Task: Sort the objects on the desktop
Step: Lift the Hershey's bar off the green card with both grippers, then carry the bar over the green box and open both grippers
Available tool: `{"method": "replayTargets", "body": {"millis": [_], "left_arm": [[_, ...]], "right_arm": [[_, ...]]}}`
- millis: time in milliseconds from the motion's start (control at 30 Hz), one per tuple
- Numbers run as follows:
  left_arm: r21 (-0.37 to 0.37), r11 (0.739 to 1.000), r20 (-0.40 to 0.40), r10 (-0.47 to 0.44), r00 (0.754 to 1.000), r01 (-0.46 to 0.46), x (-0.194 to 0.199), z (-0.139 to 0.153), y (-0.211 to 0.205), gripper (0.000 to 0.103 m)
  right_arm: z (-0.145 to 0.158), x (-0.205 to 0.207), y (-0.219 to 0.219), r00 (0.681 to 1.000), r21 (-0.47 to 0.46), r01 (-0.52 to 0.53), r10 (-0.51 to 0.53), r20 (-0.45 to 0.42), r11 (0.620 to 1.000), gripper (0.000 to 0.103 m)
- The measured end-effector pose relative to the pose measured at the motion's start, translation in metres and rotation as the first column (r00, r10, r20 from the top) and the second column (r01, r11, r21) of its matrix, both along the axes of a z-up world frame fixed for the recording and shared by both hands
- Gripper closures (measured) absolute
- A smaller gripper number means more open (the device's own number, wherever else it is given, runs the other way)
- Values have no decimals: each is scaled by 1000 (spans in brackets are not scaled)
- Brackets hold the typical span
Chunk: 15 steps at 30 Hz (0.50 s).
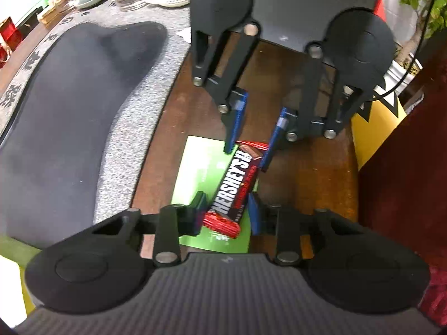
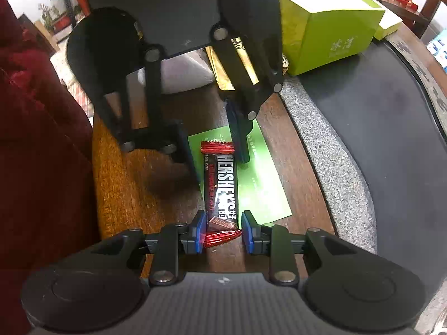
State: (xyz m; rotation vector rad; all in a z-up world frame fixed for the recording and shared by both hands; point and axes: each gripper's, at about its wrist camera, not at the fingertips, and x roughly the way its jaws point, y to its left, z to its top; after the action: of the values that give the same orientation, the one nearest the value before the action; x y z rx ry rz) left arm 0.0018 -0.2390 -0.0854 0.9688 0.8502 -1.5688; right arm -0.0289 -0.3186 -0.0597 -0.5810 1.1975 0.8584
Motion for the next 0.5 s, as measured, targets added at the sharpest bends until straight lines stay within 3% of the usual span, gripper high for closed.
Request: {"method": "replayTargets", "body": {"millis": [333,500], "left_arm": [[-6,999,40,-37,999,37,-6,-5,11,69],[-1,1000,-4,1,1000,-1,0,-5,19,74]], "right_arm": [[-4,5,6,1000,-33,-28,28,6,999,75],[-5,9,5,1000,-27,0,0,-4,1000,76]]}}
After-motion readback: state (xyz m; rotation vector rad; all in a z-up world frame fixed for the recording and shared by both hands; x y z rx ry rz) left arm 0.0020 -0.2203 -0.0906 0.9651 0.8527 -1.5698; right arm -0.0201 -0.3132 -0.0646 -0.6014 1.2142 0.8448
